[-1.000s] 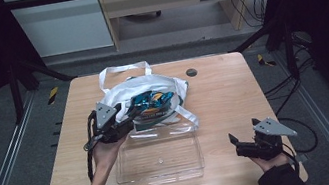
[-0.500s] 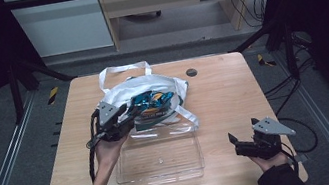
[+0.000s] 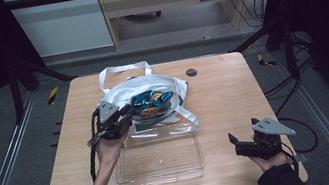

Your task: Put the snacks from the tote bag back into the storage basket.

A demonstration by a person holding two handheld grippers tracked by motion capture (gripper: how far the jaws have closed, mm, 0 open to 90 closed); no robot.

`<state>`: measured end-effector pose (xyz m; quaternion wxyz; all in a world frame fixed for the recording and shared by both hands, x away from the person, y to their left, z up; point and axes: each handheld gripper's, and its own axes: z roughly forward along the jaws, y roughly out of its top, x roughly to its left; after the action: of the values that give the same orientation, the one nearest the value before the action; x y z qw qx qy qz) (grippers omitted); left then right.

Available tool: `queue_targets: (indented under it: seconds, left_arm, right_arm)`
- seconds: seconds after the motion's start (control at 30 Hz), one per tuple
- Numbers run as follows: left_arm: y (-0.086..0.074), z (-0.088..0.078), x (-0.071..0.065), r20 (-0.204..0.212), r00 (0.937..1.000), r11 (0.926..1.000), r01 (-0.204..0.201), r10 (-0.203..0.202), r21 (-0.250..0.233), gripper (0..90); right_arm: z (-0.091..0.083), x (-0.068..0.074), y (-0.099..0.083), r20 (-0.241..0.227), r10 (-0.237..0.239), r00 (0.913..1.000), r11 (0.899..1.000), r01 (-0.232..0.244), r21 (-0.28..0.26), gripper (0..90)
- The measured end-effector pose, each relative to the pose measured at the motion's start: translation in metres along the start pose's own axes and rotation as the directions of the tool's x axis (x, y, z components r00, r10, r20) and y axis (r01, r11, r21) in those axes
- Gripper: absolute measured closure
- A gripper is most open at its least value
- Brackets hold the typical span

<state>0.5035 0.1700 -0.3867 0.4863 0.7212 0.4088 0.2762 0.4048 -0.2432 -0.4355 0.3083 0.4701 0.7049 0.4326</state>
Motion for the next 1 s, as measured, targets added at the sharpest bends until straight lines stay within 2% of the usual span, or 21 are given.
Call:
queue_targets:
  seconds: [0.4,0.53,0.73,1.0]
  left_arm:
    - [-0.001,0.001,-0.001,-0.036,0.9993,1.0000,-0.004,0.004,0.000,88.4]
    - [-0.001,0.000,-0.001,-0.028,0.9994,0.9997,0.022,-0.022,-0.015,89.0]
    - [0.003,-0.010,0.005,-0.007,0.9967,0.9941,0.080,-0.081,-0.073,89.6]
    - [0.012,-0.028,0.007,0.005,0.9952,0.9841,0.097,-0.097,-0.149,89.8]
  right_arm:
    - [0.000,0.000,0.000,0.000,-0.001,1.0000,1.000,0.001,-0.001,7.9]
    - [0.000,0.000,0.000,0.000,-0.001,1.0000,1.000,0.001,0.000,7.9]
    - [0.000,0.000,0.000,-0.001,-0.001,1.0000,1.000,0.001,0.000,7.9]
    - [-0.001,0.000,0.000,-0.001,-0.001,1.0000,1.000,0.001,-0.002,7.9]
